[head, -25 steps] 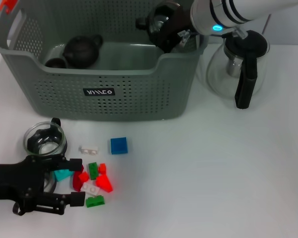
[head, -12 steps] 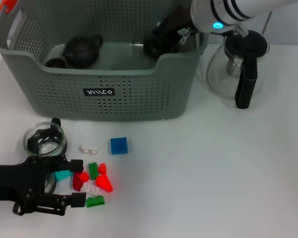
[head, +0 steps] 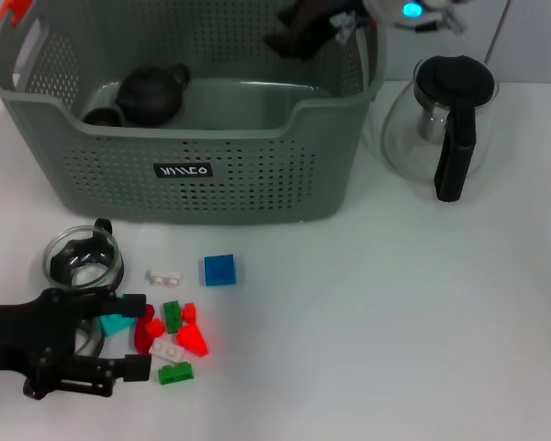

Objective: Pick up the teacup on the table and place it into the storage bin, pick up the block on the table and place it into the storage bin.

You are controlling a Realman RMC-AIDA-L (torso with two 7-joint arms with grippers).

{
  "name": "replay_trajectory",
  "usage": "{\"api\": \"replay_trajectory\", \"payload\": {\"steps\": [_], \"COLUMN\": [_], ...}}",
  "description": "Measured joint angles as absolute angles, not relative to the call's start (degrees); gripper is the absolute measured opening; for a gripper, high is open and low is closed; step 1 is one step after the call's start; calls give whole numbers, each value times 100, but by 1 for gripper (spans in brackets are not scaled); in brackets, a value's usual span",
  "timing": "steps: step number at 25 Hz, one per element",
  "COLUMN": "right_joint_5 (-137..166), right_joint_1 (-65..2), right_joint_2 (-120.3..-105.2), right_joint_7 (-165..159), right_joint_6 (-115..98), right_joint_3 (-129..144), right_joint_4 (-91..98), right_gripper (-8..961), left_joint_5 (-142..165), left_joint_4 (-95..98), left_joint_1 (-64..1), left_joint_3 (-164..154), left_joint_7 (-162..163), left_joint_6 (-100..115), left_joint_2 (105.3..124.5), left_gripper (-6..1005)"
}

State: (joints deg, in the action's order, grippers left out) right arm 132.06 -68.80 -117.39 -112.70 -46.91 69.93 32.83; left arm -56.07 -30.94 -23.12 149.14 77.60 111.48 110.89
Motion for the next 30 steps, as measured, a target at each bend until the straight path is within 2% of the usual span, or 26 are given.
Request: {"api": "replay_trajectory", "payload": {"steps": [4, 14, 20, 30], "right_joint_5": [13192, 11983, 11634, 11775], "right_joint_1": [-6774, -5828, -5048, -4428], "right_joint_2": [-11734, -11748, -11963, -11984], "right_joint_7": [-11274, -11272, -11271, -11070], "right_joint_6": [-4969, -6951, -8409, -10268], "right_joint_3": [6647, 6012, 6067, 6591], "right_joint_4": [3739, 5564, 6827, 6804], "right_gripper": [337, 680, 838, 824], "left_joint_5": [-5609, -5634, -5631, -5638], "left_joint_4": [-3131, -3189, -3415, -3469], "left_joint_1": [-2271, -2195, -2189, -2204], "left_joint_3": [14960, 15104, 15197, 15633], "left_joint_7": [7871, 8062, 8307, 8395], "left_joint_6": [11170, 11237, 11351, 11313], "left_joint_2": [11025, 10851, 10840, 10837], "left_gripper": [938, 938, 938, 938]}}
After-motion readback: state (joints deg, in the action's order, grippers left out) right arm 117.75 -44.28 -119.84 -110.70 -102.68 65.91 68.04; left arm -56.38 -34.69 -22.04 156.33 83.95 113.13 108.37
